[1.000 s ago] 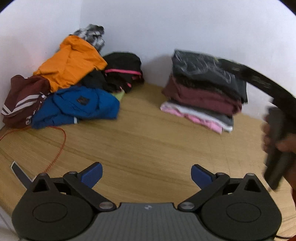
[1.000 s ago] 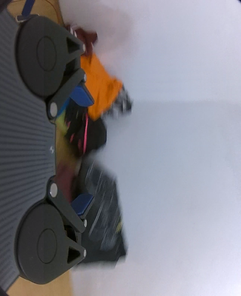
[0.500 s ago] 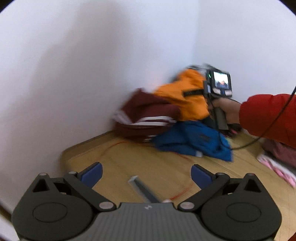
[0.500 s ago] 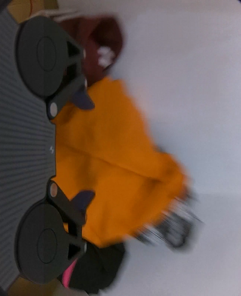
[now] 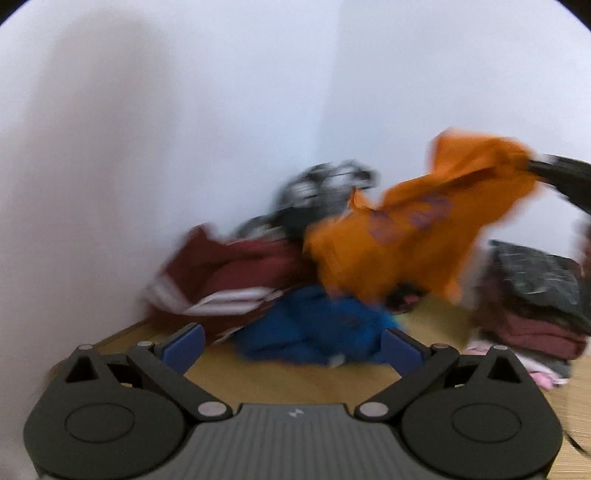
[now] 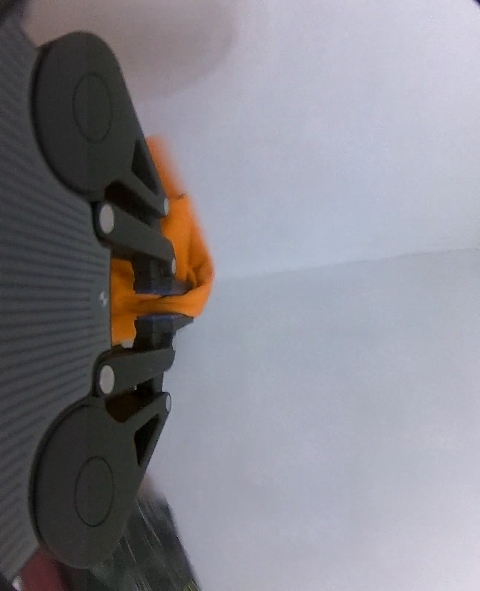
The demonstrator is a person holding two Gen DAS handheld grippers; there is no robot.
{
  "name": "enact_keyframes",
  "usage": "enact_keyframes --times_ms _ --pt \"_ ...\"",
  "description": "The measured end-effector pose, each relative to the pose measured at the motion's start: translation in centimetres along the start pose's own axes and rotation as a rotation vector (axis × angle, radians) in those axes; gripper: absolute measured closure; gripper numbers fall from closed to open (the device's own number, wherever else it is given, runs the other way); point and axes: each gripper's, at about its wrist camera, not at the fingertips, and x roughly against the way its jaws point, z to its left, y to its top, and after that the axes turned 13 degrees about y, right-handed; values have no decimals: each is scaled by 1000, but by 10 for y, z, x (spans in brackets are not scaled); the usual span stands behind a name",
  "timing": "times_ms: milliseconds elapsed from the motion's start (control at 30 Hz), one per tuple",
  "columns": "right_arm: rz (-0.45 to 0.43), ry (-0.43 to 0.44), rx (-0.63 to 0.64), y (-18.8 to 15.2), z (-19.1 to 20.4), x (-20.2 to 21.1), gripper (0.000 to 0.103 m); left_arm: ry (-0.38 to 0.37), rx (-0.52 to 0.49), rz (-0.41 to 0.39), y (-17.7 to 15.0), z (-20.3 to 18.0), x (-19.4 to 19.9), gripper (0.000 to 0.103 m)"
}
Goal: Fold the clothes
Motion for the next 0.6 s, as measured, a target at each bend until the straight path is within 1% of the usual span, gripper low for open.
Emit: enact_keyframes --times_ms 33,67,100,133,200,233,267,333,367,433,500,533,567,600 --pt "66 -60 27 4 -12 36 43 -33 -23 -13 5 -16 -10 0" --pt "170 -148 18 3 -29 69 4 -63 -47 -24 9 -34 -20 0" --pt "270 -235 4 1 -46 102 0 -90 -67 -33 9 -49 -28 0" --pt "332 -318 -49 -6 -65 138 0 -115 -90 -34 11 -70 -35 0" --pt "395 -505 -189 -20 -98 212 0 -152 -106 -8 9 -102 -43 0" --pt "415 -594 -253 -27 -110 248 0 -185 -109 11 7 -119 -42 0" --pt "434 -647 -299 -38 -119 293 0 -228 -114 30 3 -136 -40 0" --pt "469 -721 -371 -52 -128 354 0 -309 -147 80 -10 -163 -35 0" --pt "501 -733 -398 -57 -131 362 0 -339 -178 111 -26 -177 -32 0" --pt "607 -680 -423 -66 -123 354 0 -380 -244 192 -54 -204 -30 0" --pt "695 -573 -391 -75 -125 347 0 -406 -271 319 -84 -228 -30 0" --pt "736 -520 -372 -80 -127 342 3 -419 -283 385 -101 -240 -33 0" --pt "767 -467 -338 -86 -130 325 8 -434 -301 439 -117 -254 -35 1" --pt "792 -411 -301 -89 -131 333 10 -438 -323 487 -133 -267 -38 4"
